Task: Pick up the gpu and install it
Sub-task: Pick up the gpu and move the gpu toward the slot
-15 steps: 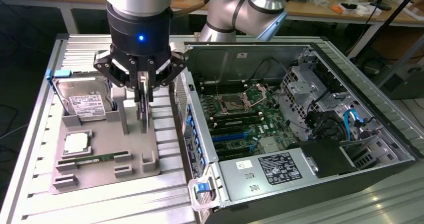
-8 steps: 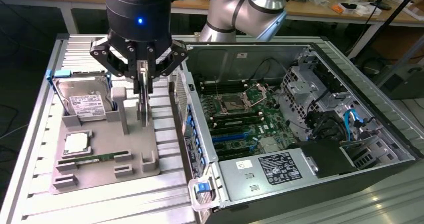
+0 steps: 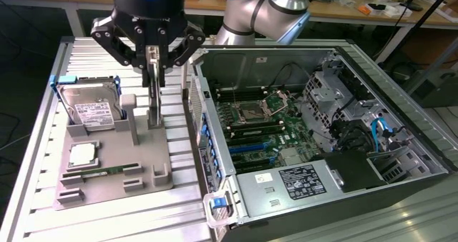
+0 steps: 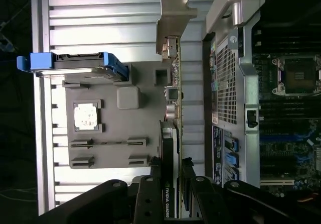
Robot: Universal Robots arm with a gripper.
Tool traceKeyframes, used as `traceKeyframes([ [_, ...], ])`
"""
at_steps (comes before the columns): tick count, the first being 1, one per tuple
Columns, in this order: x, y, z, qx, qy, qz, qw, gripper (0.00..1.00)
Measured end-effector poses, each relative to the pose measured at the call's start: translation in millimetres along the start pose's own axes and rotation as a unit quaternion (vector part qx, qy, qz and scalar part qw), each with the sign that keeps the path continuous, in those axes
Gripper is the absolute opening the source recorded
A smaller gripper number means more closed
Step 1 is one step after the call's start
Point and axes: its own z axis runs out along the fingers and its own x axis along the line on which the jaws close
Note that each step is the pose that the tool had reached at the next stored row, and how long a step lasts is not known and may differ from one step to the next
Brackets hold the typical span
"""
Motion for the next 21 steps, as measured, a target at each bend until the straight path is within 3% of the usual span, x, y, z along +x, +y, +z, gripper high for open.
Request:
traceKeyframes([
  [2, 0.2, 0.7, -12.6, 0.0000, 0.0000, 0.000, 1.0000, 0.27],
  [12, -0.3, 1.9, -38.5, -0.0002, 0.0000, 0.000, 1.0000, 0.27],
  [21, -35.2, -0.7, -39.3, -0.0005, 0.0055, 0.000, 1.0000, 0.27],
])
